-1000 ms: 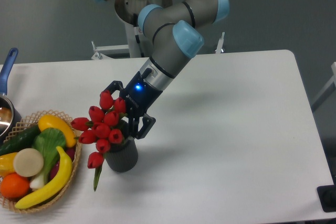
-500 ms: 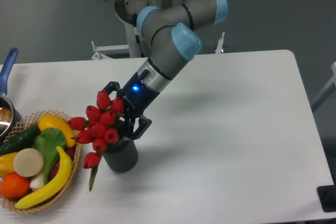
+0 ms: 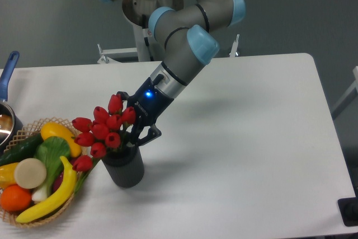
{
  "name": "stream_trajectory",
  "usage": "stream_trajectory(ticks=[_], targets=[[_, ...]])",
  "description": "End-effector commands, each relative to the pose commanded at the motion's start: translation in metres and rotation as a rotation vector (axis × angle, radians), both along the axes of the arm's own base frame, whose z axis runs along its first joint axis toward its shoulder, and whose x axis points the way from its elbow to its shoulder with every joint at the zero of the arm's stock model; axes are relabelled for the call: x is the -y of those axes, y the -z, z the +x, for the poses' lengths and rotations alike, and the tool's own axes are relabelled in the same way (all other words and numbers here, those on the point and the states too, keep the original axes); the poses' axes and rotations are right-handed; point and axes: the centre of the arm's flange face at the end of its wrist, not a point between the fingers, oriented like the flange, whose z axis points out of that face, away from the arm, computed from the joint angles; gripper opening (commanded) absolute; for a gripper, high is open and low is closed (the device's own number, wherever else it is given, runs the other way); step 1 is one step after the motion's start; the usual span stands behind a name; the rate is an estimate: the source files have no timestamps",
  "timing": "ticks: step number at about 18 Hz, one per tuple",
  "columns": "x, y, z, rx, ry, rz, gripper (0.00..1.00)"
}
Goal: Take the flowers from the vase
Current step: 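Lift the gripped tulips upward out of the black vase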
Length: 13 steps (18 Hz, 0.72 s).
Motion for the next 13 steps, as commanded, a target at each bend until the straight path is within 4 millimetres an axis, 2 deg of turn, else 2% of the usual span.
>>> stream_trajectory(ticks=[5,10,13], targets=[[0.002,-0.012,-0.004,0.011,-0.008,0.031,0.55],[0.001,-0.065,-0.002,0.096,-0.062,0.077,0.55],[0.002,-0.088,-0.001,0.091,-0.074,0.093,0.55]])
